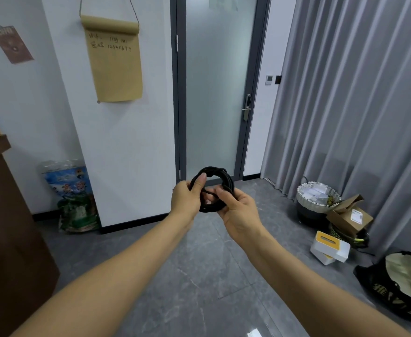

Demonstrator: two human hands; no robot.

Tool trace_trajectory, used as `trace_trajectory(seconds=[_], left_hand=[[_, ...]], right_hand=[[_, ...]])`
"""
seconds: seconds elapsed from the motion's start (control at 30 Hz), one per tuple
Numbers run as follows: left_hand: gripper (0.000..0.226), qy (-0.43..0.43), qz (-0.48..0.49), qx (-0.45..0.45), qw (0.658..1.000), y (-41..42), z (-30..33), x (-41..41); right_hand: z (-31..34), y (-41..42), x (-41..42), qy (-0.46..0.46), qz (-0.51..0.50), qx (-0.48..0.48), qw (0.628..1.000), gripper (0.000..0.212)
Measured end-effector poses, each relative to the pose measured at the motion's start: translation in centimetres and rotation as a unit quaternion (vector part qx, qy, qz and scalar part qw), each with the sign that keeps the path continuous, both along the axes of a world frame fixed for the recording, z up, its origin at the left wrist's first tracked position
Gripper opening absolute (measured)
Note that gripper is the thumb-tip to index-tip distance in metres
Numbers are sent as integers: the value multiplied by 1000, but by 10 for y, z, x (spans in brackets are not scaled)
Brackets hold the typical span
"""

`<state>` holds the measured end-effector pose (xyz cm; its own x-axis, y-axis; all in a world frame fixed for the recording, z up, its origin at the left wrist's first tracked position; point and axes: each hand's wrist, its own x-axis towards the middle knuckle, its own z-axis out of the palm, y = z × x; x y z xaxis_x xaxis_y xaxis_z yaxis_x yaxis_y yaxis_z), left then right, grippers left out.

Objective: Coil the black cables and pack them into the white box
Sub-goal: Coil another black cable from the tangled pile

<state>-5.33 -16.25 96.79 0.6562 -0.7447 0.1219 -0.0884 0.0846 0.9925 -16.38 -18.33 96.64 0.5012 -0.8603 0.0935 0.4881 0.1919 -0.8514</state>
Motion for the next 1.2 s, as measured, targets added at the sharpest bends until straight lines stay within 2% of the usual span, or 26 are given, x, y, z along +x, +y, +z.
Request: trace_trajectory(seconds=[0.13,0.27,0.4,0.47,0.63,0.8,0.9,1.03,1.2], left_hand=[[40,125,-59,-4,990,2,4,-2],[39,298,-172,-19,939,7,0,1],[35,373,-245,-49,894,10,1,7],[45,366,-266,-40,891,12,5,8],[22,291,-229,57,927,14,0,14],[23,308,-187,55,931,15,-10,15],[20,323,-163,45,931,19,-17,20],[12,317,-158,51,934,30,-31,21],[11,301,-159,135,931,49,-67,22]], right_hand=[[2,-2,-5,-11,23,10,1000,15],[6,-7,-10,18,35,-6,999,15],[7,-11,-10,47,40,-16,998,16],[6,-12,-11,69,41,-16,997,16],[2,-19,-15,237,-11,-77,968,13],[-6,-20,-11,329,-15,-73,941,10],[-12,-16,-10,334,-11,-50,941,5],[-27,-10,-2,319,-56,-4,946,4],[-59,1,9,349,-102,52,930,7]])
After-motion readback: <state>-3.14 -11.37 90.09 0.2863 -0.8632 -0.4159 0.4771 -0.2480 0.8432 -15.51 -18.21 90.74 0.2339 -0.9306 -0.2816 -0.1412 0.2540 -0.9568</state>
